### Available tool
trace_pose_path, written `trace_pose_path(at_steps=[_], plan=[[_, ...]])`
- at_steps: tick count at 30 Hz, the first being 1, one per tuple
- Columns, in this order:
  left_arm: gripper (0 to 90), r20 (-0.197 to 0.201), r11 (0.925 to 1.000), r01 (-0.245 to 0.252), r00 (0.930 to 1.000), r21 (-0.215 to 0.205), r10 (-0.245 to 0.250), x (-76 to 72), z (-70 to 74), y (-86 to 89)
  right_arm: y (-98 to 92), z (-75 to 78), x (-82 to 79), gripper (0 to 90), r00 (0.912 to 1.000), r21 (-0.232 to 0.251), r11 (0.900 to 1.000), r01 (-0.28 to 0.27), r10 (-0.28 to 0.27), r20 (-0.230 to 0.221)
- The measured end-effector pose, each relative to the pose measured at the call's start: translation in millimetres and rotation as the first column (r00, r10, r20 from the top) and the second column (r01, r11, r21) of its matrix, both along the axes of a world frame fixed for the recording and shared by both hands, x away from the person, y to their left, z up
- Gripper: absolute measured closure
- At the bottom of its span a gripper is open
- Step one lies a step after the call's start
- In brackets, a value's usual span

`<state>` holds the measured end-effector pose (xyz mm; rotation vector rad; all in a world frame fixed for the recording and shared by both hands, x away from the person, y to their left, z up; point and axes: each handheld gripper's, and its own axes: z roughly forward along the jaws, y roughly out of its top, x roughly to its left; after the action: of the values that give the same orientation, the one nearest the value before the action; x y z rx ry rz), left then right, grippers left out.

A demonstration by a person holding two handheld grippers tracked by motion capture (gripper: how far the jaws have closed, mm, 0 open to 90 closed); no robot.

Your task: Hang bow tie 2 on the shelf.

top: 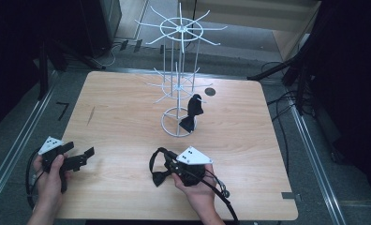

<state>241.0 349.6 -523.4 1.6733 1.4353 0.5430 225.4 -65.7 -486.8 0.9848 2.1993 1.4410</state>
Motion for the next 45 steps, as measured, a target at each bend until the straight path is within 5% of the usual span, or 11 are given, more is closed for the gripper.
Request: trace_pose_path(at_steps=[45], plan=[[7.7, -0.001, 1.0, -0.001, 1.0, 0.0, 0.001, -0.1, -0.1, -0.4, -18.0, 43.8, 2.8, 81.0, 0.9925, 0.079, 0.995, 0.053, -0.062, 0.106]])
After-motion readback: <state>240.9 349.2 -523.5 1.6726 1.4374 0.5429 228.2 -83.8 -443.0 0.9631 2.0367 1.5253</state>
